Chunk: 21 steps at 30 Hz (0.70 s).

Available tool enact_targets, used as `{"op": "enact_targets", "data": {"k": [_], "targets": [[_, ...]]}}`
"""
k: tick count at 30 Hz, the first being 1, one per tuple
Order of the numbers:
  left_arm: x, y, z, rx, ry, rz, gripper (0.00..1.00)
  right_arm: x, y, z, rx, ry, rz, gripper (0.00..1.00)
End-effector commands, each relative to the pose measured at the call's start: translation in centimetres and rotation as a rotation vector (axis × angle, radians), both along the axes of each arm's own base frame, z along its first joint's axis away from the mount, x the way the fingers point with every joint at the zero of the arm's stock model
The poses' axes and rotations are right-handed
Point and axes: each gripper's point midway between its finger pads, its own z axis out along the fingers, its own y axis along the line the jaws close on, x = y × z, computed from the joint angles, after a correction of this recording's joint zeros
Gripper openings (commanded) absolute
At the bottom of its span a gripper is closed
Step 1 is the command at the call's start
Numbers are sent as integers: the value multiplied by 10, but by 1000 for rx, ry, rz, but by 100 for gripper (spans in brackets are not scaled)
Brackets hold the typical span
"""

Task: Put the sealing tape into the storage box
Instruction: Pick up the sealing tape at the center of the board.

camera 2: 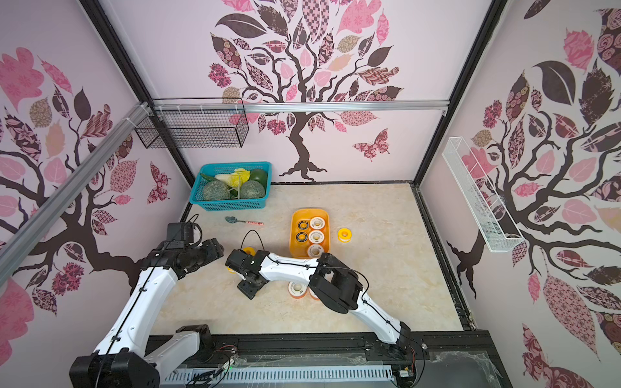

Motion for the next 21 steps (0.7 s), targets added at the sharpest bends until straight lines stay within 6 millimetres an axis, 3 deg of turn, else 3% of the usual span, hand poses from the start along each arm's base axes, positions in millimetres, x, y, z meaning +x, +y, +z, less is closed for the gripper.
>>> {"op": "enact_targets", "data": {"k": [1,7,12,21], "targets": [[4,-1,1,-6,-21,-7,73,18,-5,36,86,-3,-61,61],[4,-1,1,-6,-21,-9,73,31,-19,36,85,15,-101,49],[4,-2,-1,-9,-16,-12,73,43,-29,44,101,14,-144,49],[4,-2,-1,-14,-16,-15,73,74,-51,99,236,33,-203,50]]}}
